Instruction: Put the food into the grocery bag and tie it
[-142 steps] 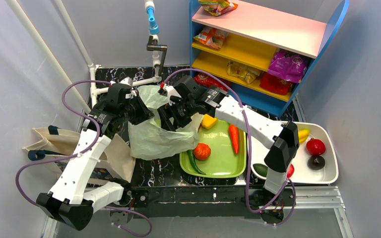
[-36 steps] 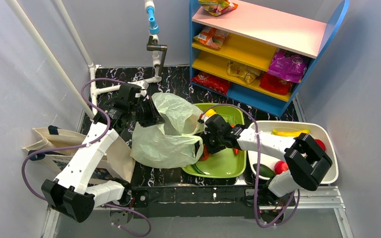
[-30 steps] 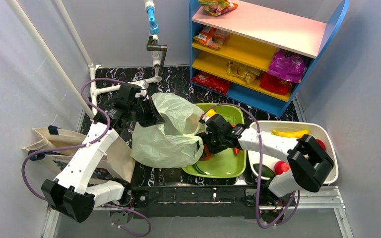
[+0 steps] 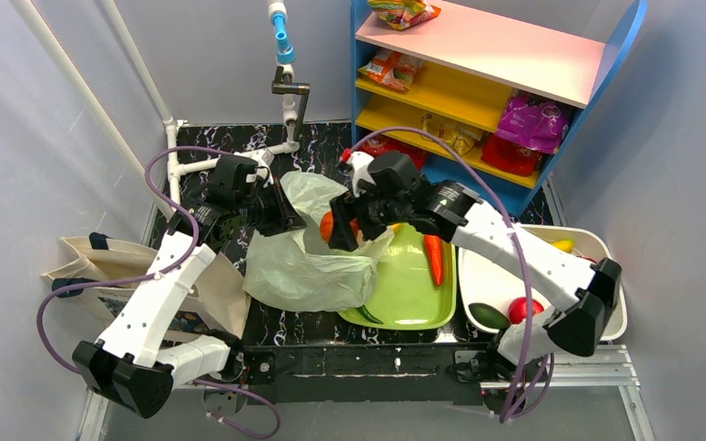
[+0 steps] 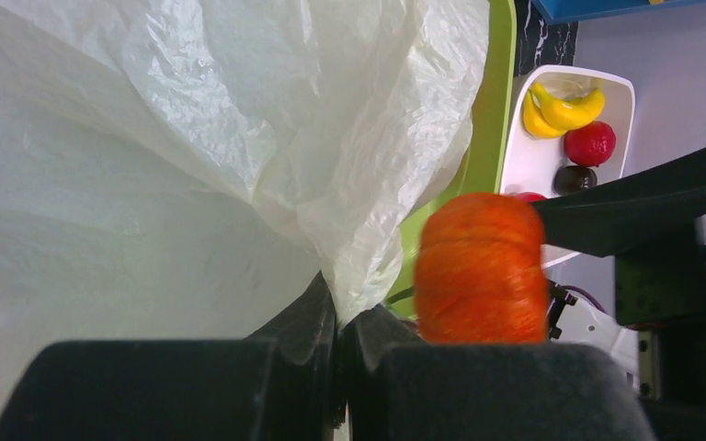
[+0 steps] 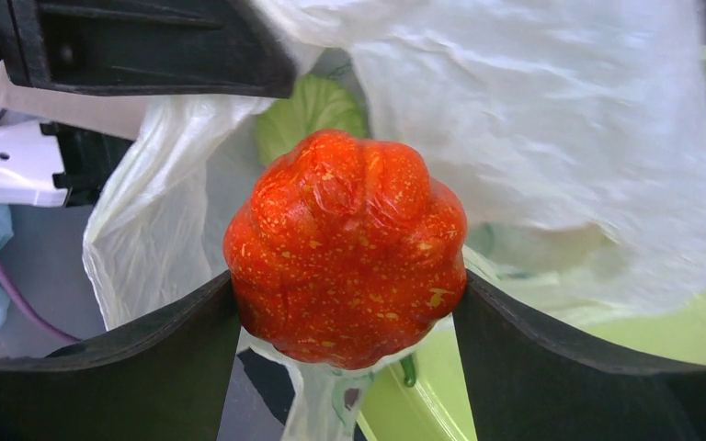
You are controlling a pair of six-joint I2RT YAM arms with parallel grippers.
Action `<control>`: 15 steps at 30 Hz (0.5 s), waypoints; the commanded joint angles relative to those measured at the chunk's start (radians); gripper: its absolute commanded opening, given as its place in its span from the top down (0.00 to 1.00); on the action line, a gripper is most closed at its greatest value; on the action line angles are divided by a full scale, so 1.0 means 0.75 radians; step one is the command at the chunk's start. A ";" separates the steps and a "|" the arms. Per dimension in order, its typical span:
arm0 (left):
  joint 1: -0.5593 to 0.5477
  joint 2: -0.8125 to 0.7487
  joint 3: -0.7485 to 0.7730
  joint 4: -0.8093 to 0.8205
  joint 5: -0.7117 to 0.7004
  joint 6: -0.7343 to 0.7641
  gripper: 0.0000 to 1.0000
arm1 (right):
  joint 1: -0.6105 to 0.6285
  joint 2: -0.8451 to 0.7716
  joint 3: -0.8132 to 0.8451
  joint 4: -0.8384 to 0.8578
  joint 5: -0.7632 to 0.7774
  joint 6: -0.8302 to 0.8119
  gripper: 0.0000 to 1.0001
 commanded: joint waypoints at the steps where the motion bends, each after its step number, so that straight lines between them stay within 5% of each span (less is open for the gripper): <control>1: -0.003 -0.030 0.055 -0.059 0.006 0.026 1.00 | 0.078 0.117 0.107 0.076 -0.110 -0.040 0.22; 15: -0.003 -0.051 0.126 -0.141 0.019 0.088 1.00 | 0.150 0.352 0.056 0.295 -0.218 -0.112 0.11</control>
